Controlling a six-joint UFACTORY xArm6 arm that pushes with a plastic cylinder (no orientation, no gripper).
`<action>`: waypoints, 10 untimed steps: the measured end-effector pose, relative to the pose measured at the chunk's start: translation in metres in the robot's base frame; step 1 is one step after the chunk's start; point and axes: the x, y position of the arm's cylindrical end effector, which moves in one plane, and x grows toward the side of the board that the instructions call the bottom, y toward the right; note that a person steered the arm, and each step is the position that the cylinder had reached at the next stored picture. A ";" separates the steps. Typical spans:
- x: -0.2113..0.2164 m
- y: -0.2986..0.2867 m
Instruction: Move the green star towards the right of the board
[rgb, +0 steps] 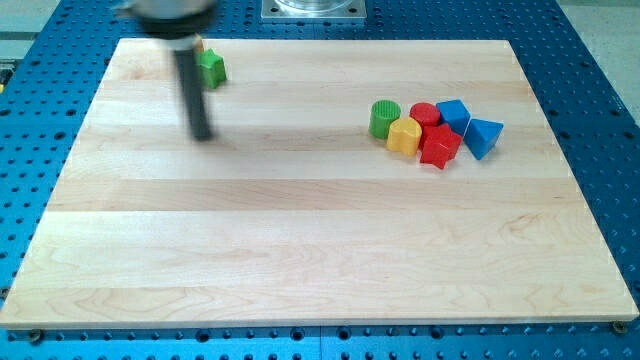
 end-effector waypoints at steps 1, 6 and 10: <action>-0.022 -0.082; -0.095 0.018; -0.136 0.186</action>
